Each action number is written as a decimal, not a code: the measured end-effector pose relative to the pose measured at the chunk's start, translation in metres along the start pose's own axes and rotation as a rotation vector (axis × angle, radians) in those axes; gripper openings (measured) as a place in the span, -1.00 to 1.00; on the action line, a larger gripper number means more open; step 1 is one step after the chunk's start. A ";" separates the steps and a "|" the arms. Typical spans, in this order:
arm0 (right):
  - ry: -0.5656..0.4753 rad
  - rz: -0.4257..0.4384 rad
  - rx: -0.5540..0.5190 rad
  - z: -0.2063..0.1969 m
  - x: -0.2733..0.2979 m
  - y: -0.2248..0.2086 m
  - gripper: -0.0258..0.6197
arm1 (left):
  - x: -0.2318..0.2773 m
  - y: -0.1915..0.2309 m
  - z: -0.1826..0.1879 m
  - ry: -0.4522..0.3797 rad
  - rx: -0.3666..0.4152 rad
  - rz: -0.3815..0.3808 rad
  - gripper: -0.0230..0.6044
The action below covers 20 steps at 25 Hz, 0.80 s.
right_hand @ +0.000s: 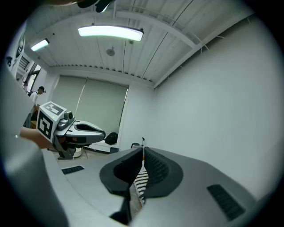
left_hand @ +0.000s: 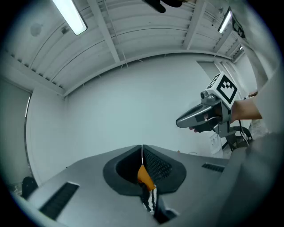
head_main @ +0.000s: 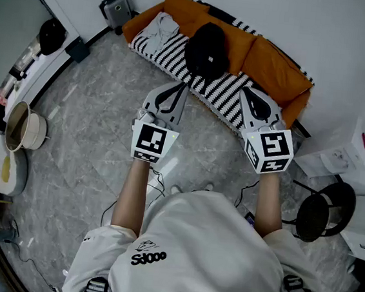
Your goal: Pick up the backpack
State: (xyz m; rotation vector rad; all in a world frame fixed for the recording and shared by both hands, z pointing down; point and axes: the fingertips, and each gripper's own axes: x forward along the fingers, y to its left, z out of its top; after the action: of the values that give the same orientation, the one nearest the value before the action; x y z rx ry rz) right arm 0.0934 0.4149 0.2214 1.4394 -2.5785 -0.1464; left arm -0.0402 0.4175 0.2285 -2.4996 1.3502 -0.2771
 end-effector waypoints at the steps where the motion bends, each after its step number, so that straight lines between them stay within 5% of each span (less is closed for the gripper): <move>1: 0.002 0.000 0.002 -0.001 0.001 -0.002 -0.80 | 0.002 0.001 0.001 -0.005 -0.010 0.001 -0.84; 9: -0.014 0.021 0.005 -0.009 0.006 -0.016 -0.80 | 0.011 -0.003 0.016 -0.121 -0.105 -0.001 -0.86; 20: -0.028 0.076 0.010 -0.024 0.016 -0.055 -0.80 | 0.056 -0.020 -0.006 -0.007 -0.106 0.038 -0.86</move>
State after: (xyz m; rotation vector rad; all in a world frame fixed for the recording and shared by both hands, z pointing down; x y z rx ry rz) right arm 0.1358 0.3728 0.2373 1.3503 -2.6551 -0.1437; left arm 0.0039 0.3798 0.2421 -2.5547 1.4436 -0.1924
